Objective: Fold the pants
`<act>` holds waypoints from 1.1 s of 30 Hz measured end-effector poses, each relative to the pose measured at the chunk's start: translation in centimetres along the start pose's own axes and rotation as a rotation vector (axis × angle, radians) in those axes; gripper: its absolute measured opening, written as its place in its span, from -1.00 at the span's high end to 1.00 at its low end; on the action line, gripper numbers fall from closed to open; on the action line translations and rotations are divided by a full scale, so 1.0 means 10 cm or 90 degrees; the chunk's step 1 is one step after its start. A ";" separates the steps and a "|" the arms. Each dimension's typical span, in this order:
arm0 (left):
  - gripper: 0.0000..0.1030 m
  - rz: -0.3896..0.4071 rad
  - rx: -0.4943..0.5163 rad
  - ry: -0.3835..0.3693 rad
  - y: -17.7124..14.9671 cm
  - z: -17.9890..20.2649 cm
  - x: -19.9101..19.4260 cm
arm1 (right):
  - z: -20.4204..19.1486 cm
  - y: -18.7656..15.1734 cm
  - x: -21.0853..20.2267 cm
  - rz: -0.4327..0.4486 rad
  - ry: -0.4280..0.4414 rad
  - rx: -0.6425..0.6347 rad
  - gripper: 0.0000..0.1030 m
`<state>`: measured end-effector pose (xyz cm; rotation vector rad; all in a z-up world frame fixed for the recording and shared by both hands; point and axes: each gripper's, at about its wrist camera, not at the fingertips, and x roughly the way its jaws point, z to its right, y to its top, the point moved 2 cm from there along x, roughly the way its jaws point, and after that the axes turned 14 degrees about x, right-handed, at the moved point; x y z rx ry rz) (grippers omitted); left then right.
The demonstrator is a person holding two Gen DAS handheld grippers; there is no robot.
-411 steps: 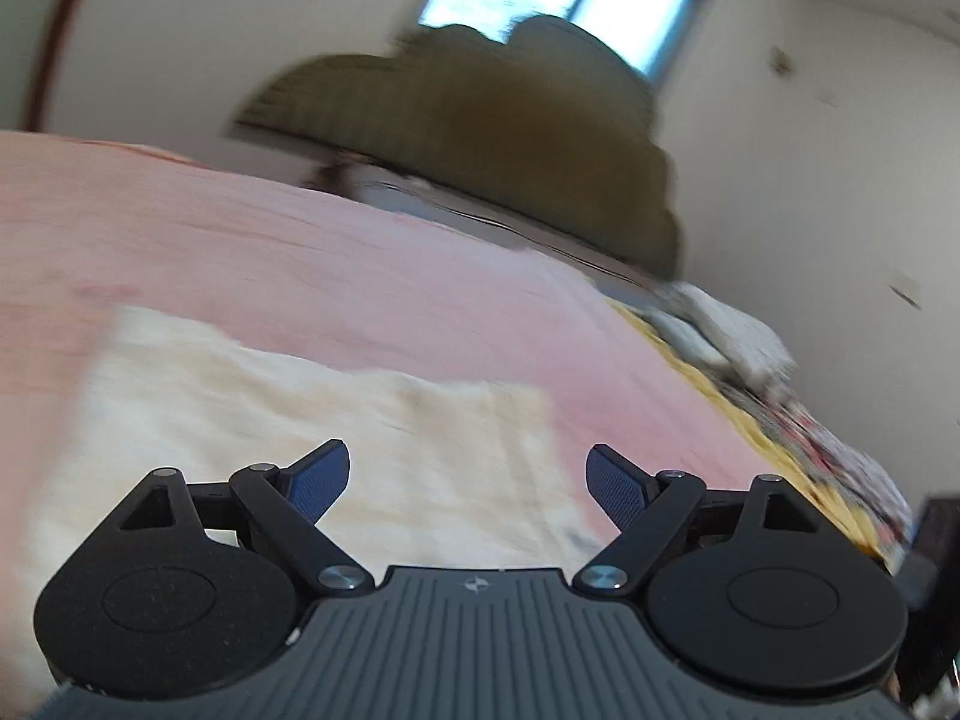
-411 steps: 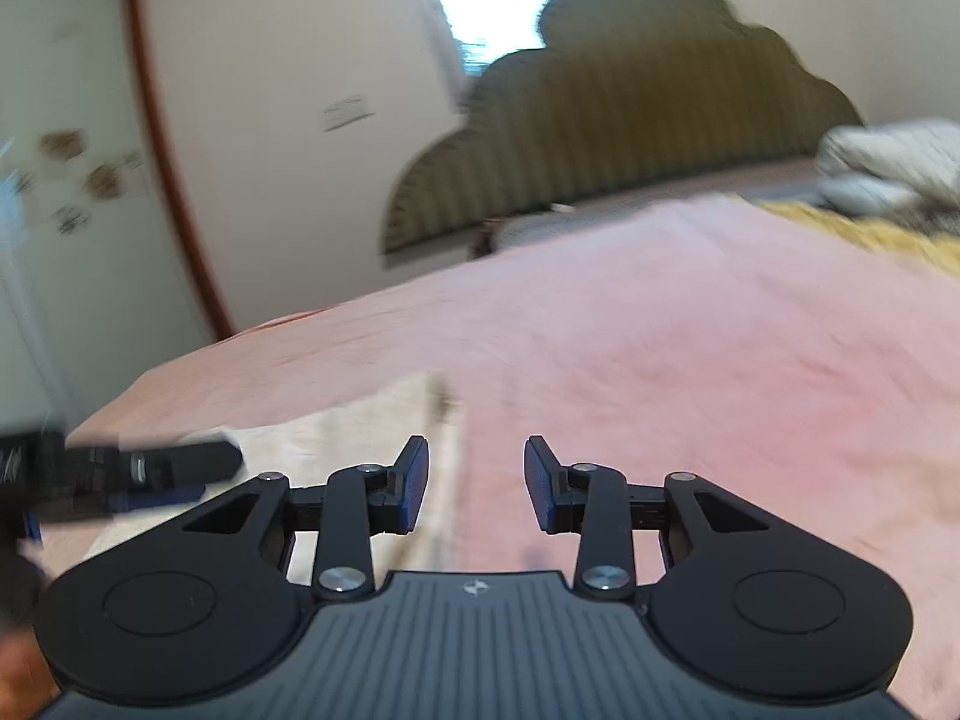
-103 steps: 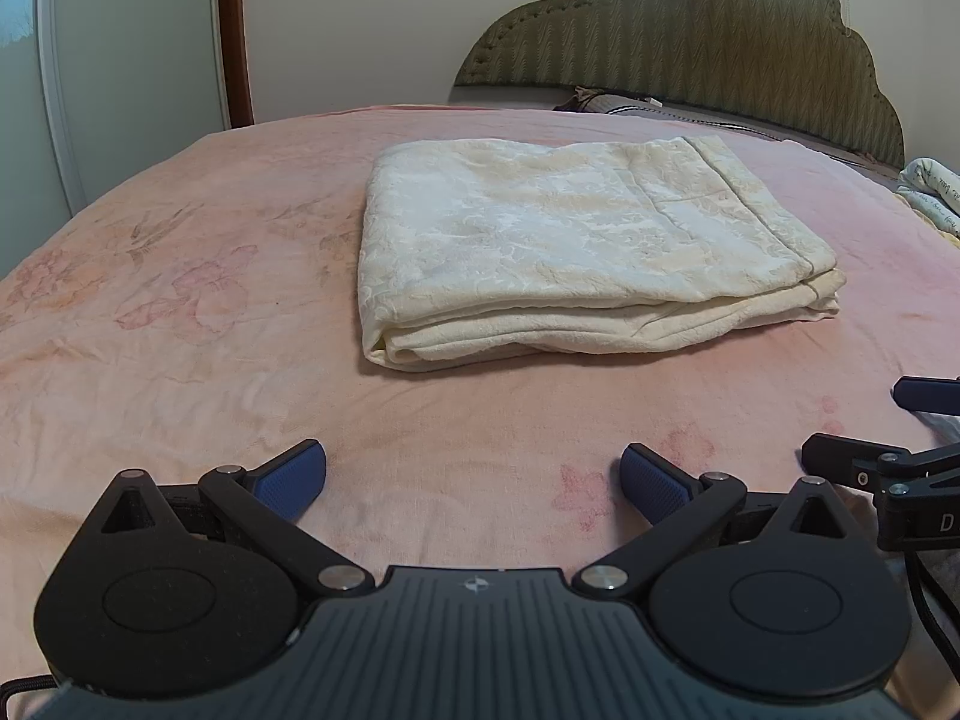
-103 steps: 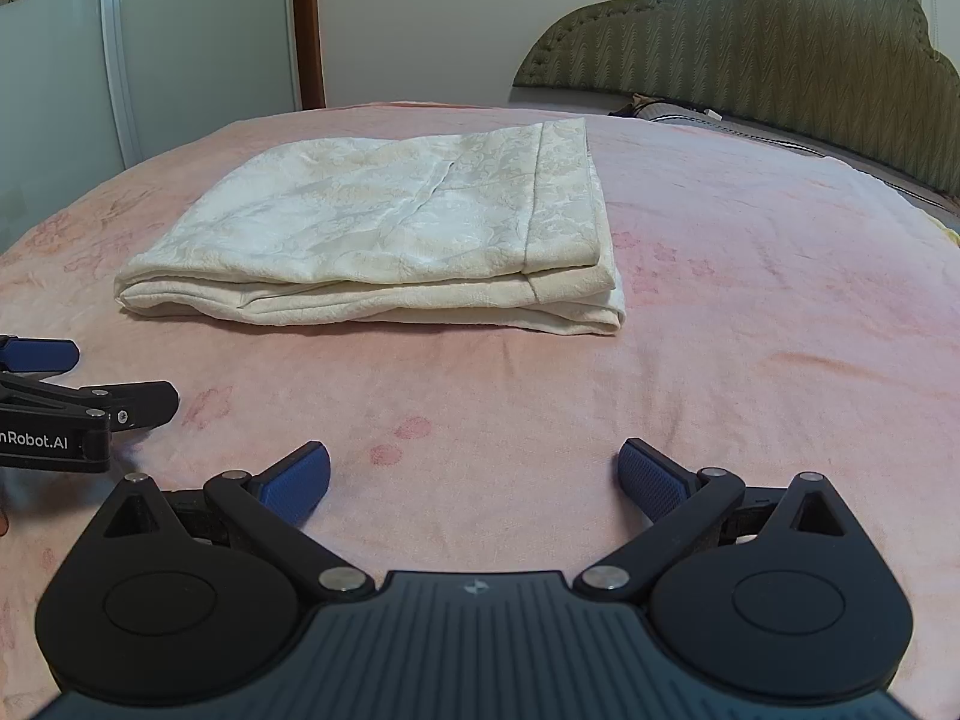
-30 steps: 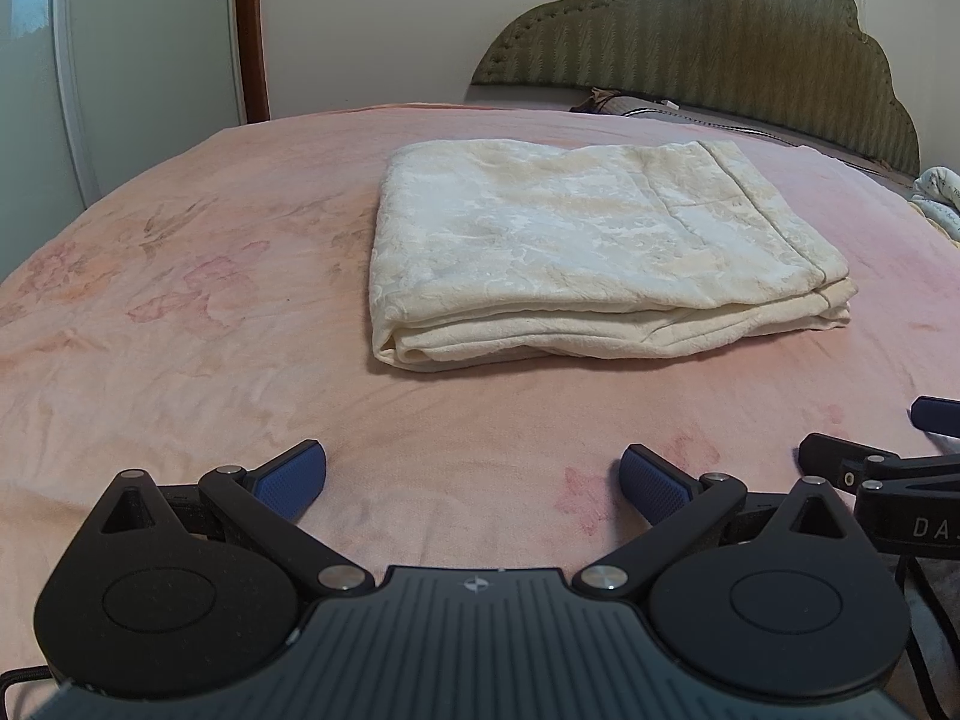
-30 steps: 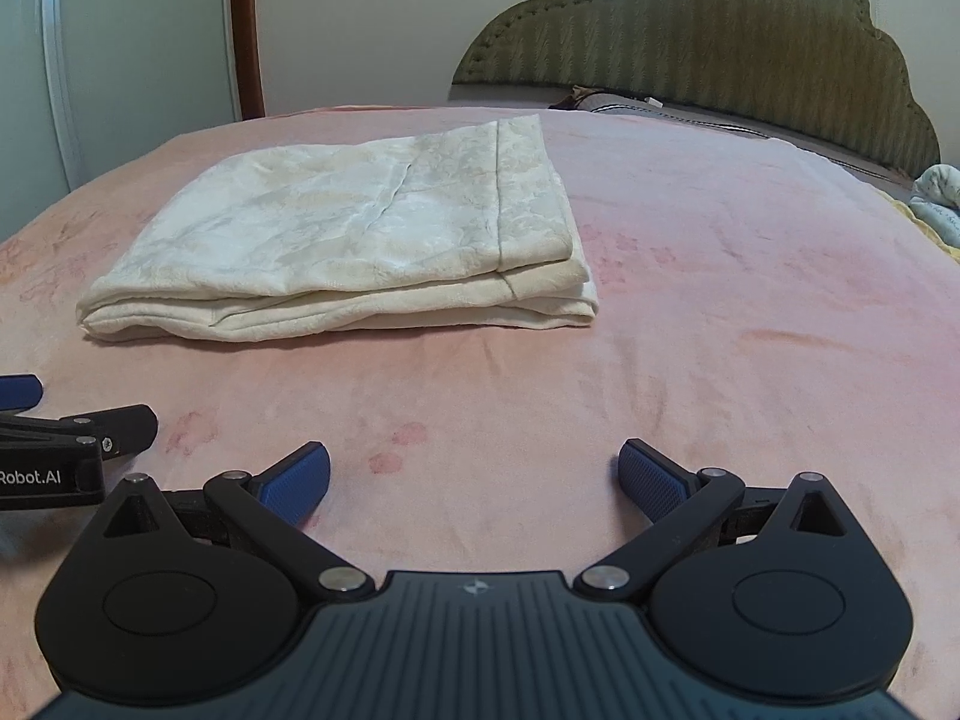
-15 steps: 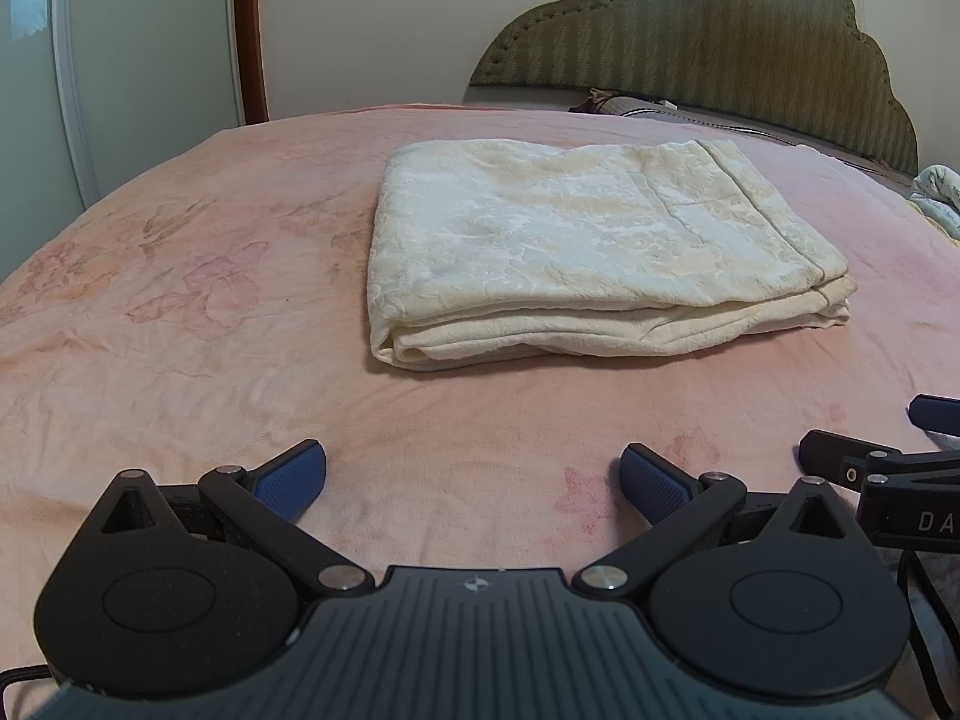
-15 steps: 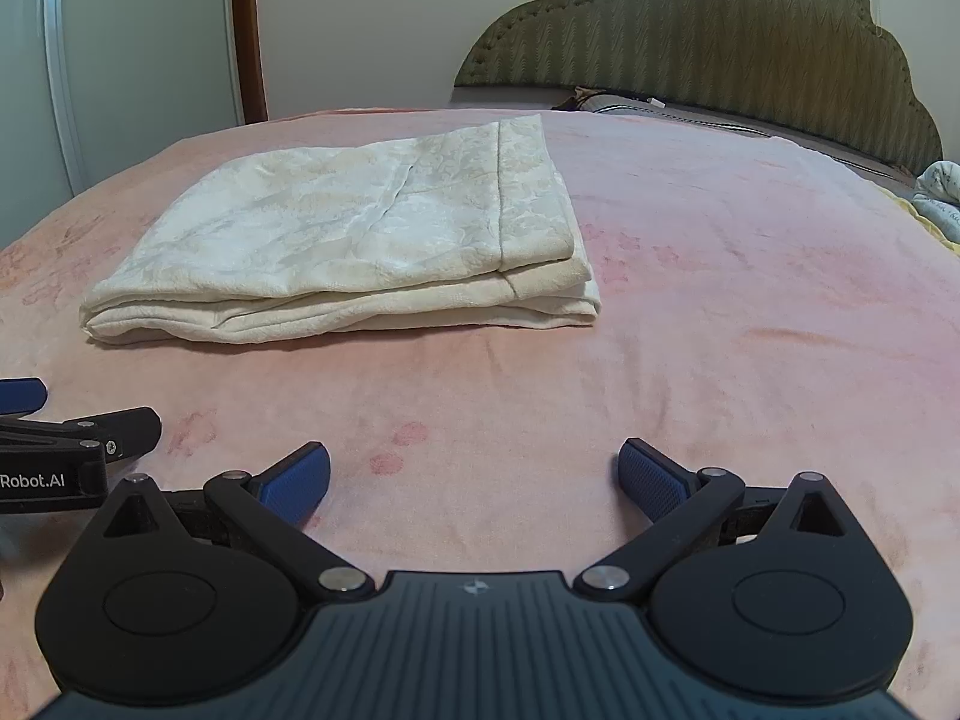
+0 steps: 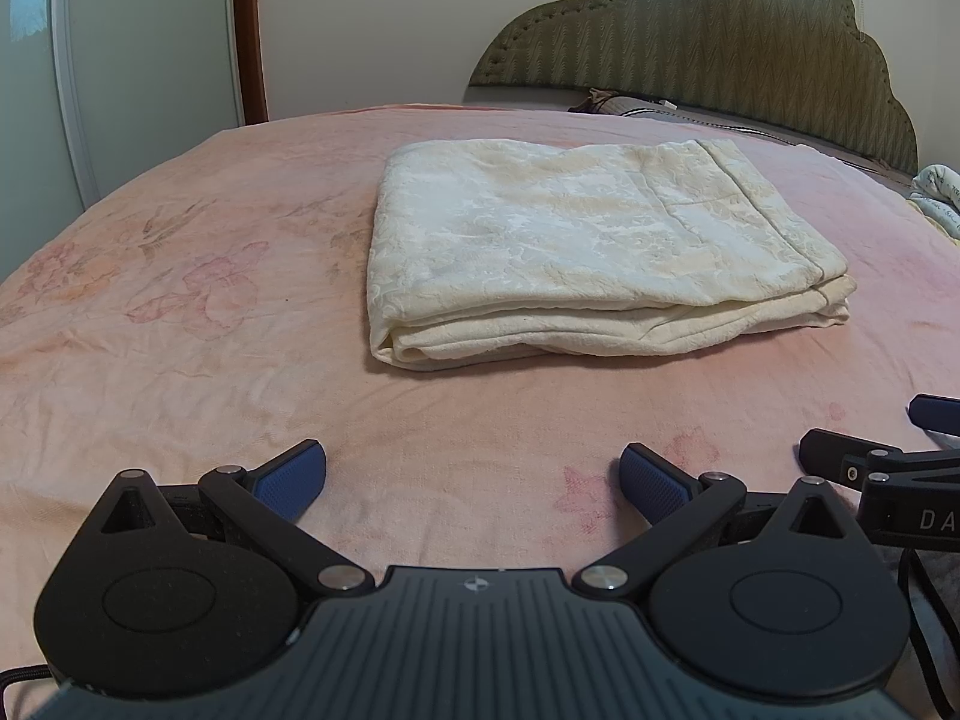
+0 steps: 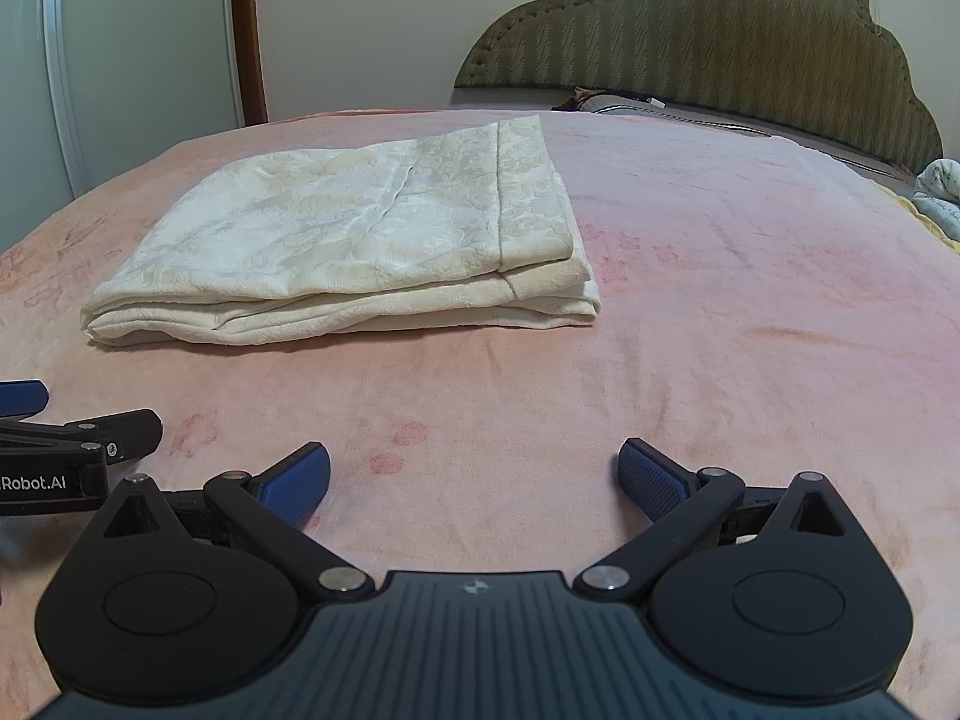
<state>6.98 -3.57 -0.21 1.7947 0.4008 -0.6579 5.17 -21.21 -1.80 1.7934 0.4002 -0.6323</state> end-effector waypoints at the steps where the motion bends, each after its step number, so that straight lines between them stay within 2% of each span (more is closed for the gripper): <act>1: -1.00 0.000 0.000 0.000 0.00 0.00 0.00 | 0.00 0.00 0.00 0.000 0.000 0.000 -1.00; 33: -1.00 -0.002 -0.004 0.001 0.03 -0.03 0.04 | 0.01 0.00 0.00 0.000 0.000 0.000 -1.00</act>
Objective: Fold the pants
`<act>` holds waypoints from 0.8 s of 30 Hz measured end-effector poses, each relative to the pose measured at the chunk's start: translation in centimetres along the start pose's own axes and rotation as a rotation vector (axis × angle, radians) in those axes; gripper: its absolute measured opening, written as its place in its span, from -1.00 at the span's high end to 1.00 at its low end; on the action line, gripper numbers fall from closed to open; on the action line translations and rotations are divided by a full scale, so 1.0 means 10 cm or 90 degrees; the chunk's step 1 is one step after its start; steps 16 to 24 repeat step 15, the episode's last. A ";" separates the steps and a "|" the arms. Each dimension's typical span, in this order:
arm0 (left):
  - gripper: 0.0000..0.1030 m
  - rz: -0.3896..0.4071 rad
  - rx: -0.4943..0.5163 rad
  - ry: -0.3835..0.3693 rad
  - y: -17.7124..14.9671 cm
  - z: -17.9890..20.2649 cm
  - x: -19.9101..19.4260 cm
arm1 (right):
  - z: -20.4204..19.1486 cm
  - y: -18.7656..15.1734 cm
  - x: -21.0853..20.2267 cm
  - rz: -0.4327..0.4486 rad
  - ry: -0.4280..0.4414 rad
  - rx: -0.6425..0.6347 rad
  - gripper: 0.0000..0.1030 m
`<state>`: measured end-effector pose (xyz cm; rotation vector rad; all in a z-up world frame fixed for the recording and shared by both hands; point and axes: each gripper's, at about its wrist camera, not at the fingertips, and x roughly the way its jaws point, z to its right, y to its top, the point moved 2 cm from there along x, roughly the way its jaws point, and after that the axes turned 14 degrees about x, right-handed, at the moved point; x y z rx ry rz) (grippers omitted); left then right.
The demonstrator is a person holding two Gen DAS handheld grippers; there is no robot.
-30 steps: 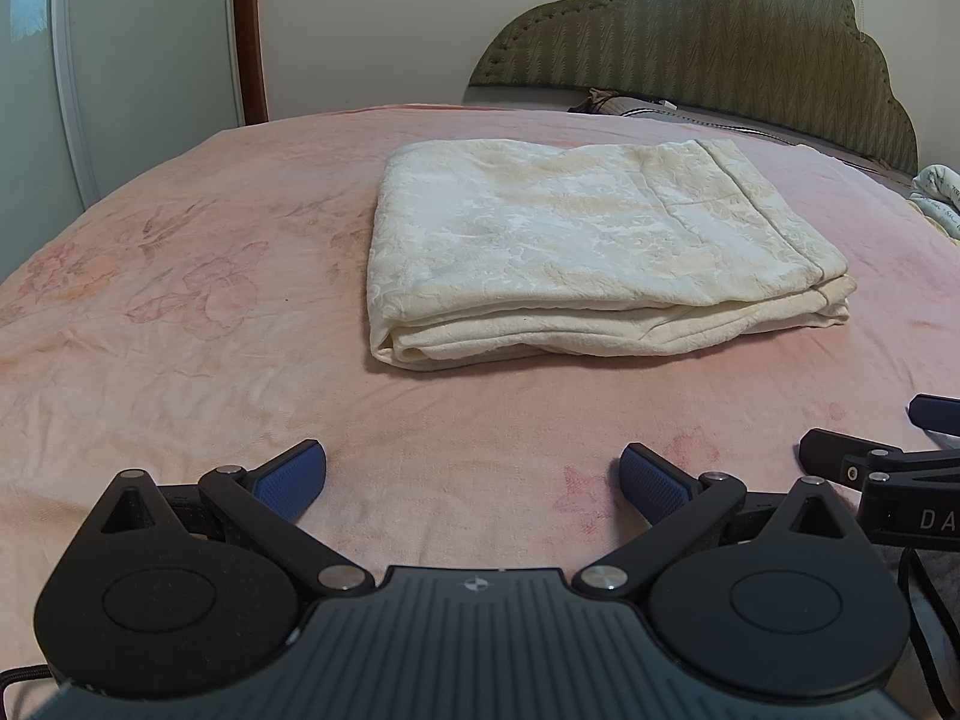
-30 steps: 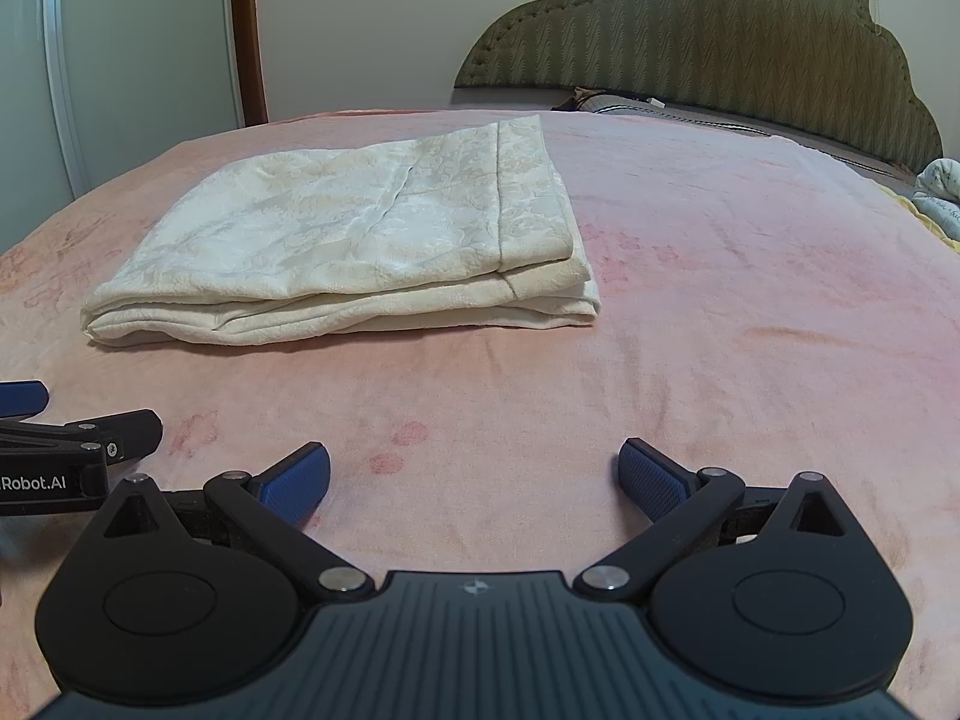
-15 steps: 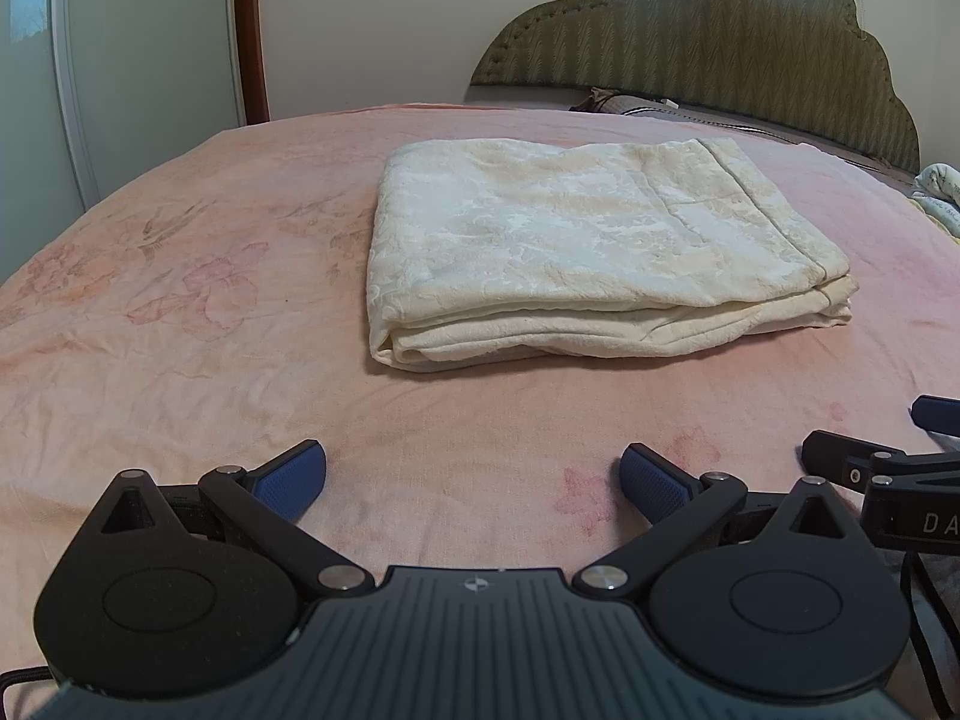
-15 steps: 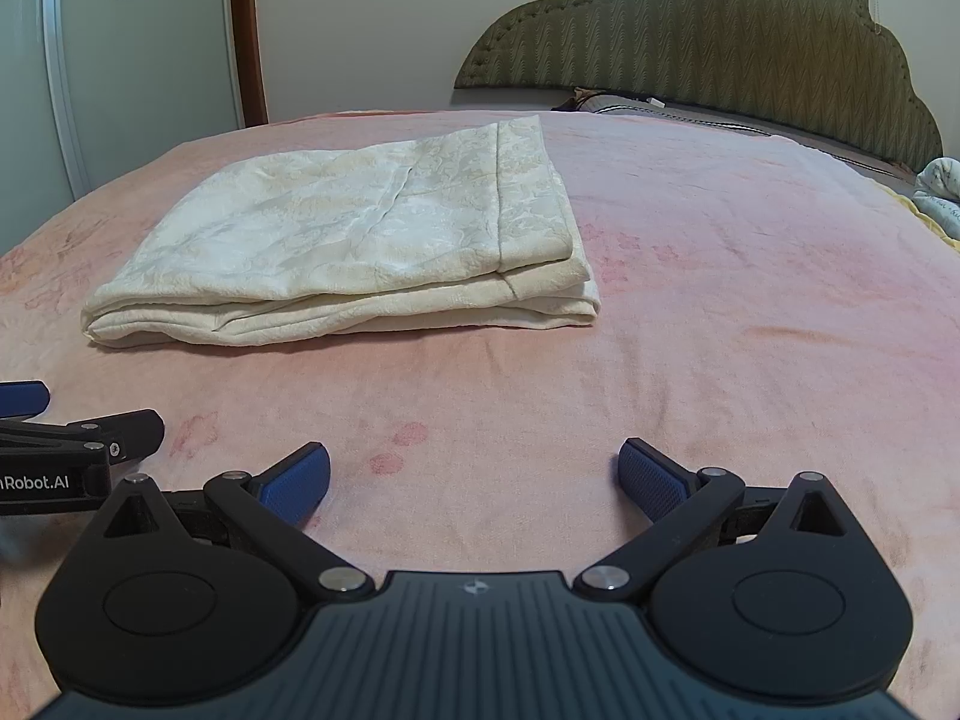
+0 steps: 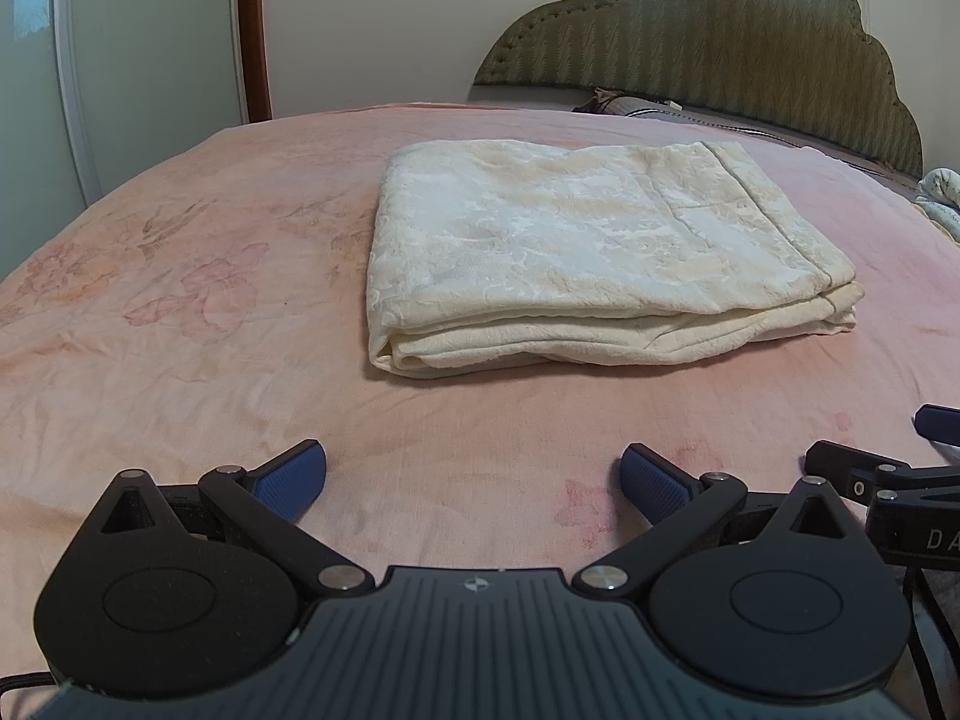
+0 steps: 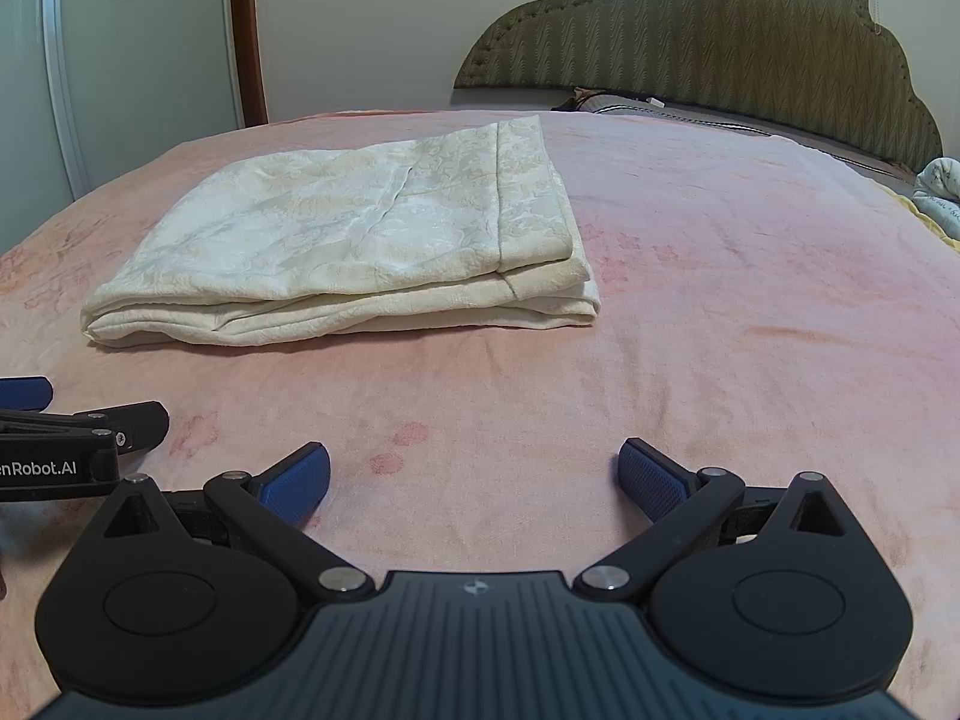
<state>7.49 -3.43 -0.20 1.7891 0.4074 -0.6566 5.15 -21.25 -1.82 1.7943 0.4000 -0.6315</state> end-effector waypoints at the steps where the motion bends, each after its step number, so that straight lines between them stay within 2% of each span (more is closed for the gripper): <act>1: -1.00 0.000 0.000 0.000 0.00 0.00 0.00 | 0.00 0.00 0.00 0.000 0.000 0.000 -1.00; 24: -1.00 0.002 0.000 -0.002 0.00 0.00 -0.01 | 0.00 0.00 -0.01 0.000 0.001 0.002 -1.00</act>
